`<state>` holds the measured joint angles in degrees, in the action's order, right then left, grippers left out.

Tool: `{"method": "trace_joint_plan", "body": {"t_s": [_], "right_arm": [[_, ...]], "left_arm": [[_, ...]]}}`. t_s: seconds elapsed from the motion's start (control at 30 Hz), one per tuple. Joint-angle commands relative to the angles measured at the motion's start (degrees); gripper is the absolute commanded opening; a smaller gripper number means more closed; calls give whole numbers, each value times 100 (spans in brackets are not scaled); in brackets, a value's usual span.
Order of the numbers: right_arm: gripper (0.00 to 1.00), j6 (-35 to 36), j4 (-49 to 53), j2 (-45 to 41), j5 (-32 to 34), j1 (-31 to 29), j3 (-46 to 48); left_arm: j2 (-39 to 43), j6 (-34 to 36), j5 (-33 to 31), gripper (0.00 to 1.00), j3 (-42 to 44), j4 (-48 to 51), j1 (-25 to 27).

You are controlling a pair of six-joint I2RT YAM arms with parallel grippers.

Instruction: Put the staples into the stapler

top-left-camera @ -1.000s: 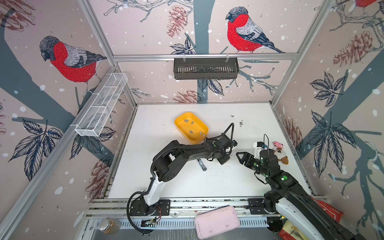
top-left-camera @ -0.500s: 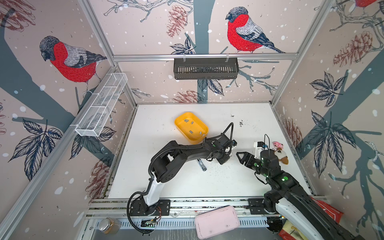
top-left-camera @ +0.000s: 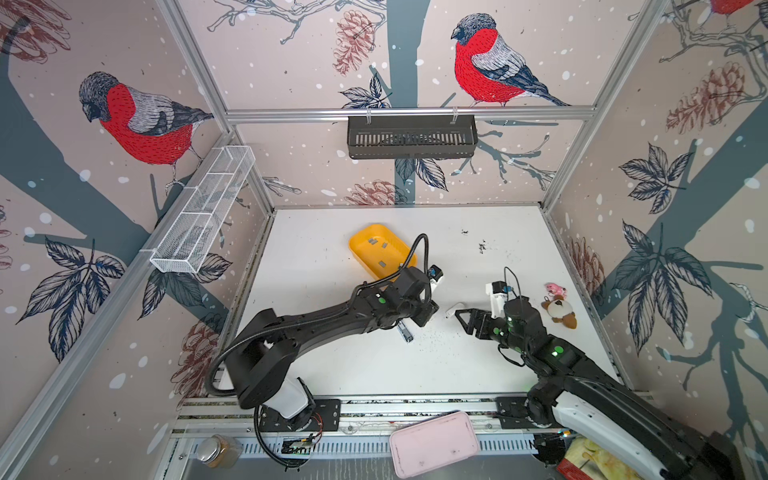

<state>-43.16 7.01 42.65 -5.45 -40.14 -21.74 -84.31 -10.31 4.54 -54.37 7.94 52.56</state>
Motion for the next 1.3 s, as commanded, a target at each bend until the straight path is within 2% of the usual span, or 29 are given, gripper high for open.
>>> {"method": "trace_joint_plan", "body": {"t_s": [0.0,0.1,0.3,0.53,0.87,1.27], "right_arm": [[76,362,-560,503,589,-590,-233],[73,662,-798,1148,693,-1140,-512],[63,1186,-668,2474,796,-1875,-1314],[58,1409,-453,3711,1087,-2313,-1969],[56,1325,-270,4639,1436,-2497,-2226],[48,1283,-389,4985,1564,-2492,-2222]], "left_arm": [[673,-642,11,46,534,-335,-239],[1383,-917,-18,46,1110,-422,-544],[2444,-1541,755,48,2153,-777,-1478],[2482,-2135,1059,50,2514,-990,-2008],[2721,-2146,926,51,2772,-1147,-2047],[2254,-2309,1387,54,2704,-1469,-2039]]}}
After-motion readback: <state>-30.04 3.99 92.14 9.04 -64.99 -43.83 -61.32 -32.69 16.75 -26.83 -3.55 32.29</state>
